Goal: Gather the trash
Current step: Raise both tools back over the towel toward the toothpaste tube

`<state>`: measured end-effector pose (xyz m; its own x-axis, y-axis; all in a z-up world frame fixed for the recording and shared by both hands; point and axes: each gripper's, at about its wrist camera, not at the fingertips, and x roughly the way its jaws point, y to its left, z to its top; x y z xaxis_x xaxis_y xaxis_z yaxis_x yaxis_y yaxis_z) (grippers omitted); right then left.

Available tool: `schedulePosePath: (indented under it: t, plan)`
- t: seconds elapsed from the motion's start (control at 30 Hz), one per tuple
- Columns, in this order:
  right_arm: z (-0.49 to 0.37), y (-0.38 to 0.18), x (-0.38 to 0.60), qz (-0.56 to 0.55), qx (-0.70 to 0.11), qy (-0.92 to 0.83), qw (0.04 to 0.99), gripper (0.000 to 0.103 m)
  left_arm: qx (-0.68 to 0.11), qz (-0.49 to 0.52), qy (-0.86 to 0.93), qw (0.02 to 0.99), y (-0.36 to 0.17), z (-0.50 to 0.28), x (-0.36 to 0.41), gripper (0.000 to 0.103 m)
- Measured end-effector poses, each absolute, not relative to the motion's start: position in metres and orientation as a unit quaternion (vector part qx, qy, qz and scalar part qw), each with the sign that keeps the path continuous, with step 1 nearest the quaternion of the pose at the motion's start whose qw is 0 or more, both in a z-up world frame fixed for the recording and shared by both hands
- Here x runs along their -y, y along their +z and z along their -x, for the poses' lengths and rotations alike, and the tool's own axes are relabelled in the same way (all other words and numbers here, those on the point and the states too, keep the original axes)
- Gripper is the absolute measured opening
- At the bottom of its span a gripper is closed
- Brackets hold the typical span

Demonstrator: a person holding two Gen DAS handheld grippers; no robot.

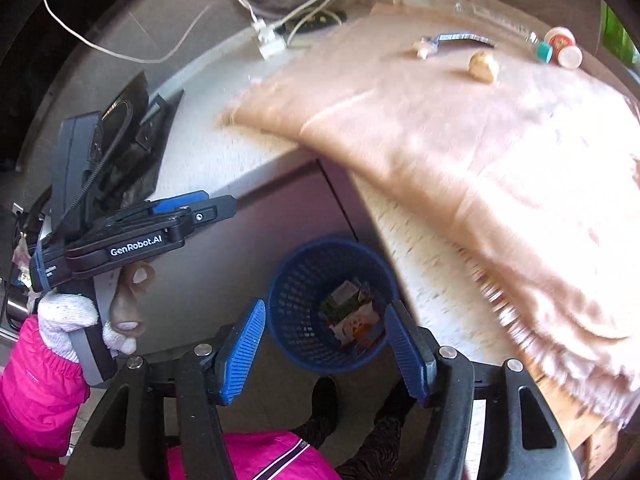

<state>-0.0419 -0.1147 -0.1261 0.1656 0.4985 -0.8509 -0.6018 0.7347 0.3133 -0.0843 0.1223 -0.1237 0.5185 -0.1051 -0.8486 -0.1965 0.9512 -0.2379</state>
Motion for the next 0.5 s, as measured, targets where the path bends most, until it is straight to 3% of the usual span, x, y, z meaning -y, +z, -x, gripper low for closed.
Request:
schedulePosePath:
  t: [0.2, 0.5]
  plan:
    - [0.009, -0.097, 0.138, 0.040, -0.499, 0.359, 0.788, 0.069, -0.466, 0.130, 0.026, 0.875, -0.096, 0.049, -0.102, 0.057]
    - [-0.060, -0.084, 0.154, 0.044, -0.464, 0.354, 0.811, 0.070, -0.455, 0.117, 0.017, 0.882, -0.095, -0.019, -0.077, 0.057]
